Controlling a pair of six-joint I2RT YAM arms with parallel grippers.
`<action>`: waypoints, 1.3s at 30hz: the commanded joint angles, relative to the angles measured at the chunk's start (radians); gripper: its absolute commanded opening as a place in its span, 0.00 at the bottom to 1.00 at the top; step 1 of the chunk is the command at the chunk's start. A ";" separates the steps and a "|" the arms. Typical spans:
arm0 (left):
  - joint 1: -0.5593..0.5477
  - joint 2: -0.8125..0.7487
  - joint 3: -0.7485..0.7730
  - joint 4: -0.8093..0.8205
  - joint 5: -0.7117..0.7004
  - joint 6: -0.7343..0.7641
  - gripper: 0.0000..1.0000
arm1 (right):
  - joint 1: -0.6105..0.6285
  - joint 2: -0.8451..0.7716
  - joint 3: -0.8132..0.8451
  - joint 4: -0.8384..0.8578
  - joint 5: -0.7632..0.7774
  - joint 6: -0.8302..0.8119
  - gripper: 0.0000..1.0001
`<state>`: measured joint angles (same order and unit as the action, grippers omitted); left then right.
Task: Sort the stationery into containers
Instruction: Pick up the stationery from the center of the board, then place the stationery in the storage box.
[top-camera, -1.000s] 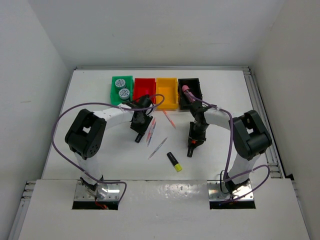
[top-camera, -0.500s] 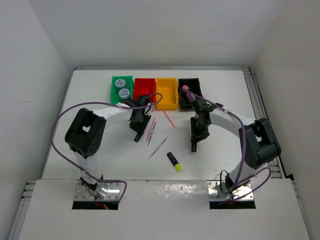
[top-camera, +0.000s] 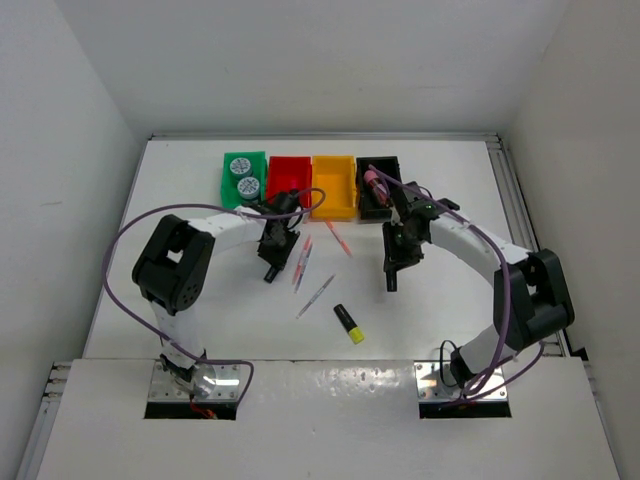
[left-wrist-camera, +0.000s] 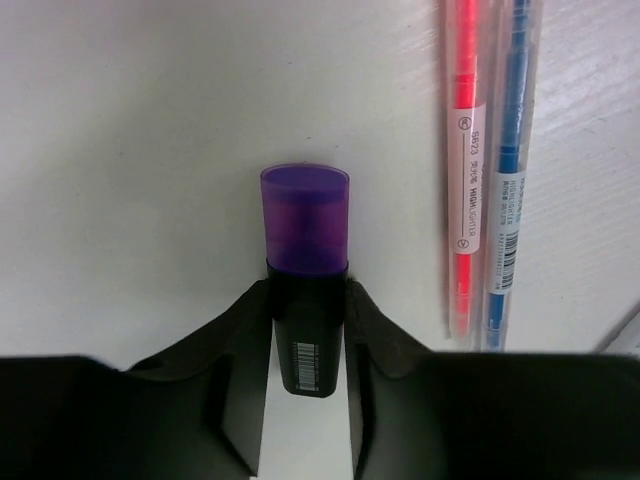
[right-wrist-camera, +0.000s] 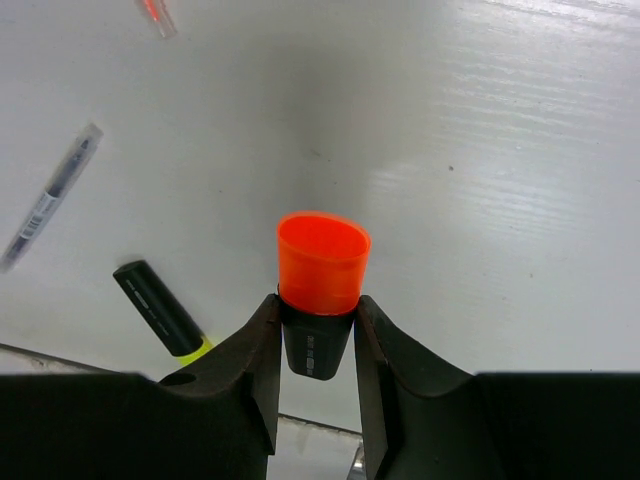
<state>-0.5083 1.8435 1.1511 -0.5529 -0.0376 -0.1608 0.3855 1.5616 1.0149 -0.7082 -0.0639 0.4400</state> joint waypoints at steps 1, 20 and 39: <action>0.020 0.019 0.004 -0.022 0.028 0.015 0.25 | -0.017 -0.032 0.036 -0.014 -0.014 -0.035 0.00; 0.100 0.203 0.769 -0.110 -0.065 -0.133 0.01 | -0.106 -0.064 0.016 0.001 -0.037 -0.040 0.00; 0.189 0.385 0.911 -0.079 -0.171 -0.152 0.55 | -0.129 0.000 0.125 0.000 -0.053 -0.063 0.00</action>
<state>-0.3302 2.2574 2.0338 -0.6403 -0.2043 -0.2909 0.2565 1.5463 1.0416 -0.7265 -0.1085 0.3920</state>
